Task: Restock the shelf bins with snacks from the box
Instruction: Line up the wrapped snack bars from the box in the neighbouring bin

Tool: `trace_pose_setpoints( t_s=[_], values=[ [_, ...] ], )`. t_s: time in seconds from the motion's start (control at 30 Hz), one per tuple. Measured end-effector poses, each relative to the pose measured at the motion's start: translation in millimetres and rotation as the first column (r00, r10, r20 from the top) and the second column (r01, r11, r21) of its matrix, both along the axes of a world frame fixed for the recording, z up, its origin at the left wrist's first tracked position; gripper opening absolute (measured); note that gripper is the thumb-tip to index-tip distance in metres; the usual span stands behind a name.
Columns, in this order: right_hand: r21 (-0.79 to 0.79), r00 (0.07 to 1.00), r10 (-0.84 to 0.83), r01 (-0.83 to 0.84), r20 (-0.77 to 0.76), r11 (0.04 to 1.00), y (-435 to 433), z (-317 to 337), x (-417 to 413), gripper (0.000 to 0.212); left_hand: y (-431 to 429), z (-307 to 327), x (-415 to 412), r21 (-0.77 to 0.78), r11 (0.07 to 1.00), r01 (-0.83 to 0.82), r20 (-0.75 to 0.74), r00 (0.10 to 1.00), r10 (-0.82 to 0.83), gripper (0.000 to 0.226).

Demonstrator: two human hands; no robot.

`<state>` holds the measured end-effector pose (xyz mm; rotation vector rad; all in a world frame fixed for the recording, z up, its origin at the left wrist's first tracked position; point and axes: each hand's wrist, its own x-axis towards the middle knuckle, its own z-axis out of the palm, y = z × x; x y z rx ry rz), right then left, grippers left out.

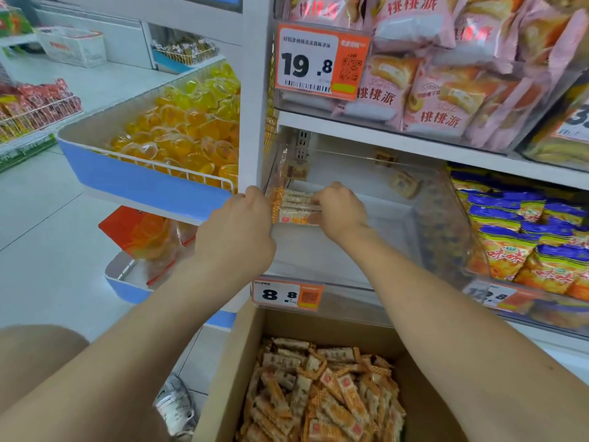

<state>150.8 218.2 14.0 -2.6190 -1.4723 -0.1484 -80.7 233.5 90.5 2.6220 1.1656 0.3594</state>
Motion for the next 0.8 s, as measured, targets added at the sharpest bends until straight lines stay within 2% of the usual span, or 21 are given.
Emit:
trace_pose_setpoints(
  t_s=[0.2, 0.4, 0.6, 0.7, 0.8],
  values=[
    [-0.035, 0.997, 0.078, -0.078, -0.018, 0.996, -3, -1, 1, 0.029, -3, 1, 2, 0.001, 1.000, -0.010, 0.017, 1.000, 0.010, 0.016],
    [-0.043, 0.997, 0.021, -0.019, 0.067, 0.999, -8, -2, -10, 0.033, -5, -1, 2, 0.028, 1.000, -0.010, 0.015, 1.000, 0.009, 0.015],
    [0.094, 0.982, 0.009, -0.027, 0.189, 0.995, -22, 16, -15, 0.037, -2, -5, -2, 0.060, 0.998, -0.003, 0.037, 0.999, 0.001, 0.015],
    [0.155, 0.991, 0.057, -0.075, 0.119, 0.985, -47, 28, -25, 0.032, -5, -8, -5, 0.143, 0.990, -0.009, 0.062, 0.998, 0.000, 0.030],
    [0.283, 0.994, 0.109, -0.101, -0.014, 0.954, -87, 37, -41, 0.028, -16, -9, -8, 0.292, 0.956, 0.017, 0.176, 0.982, -0.072, 0.029]
  ],
)
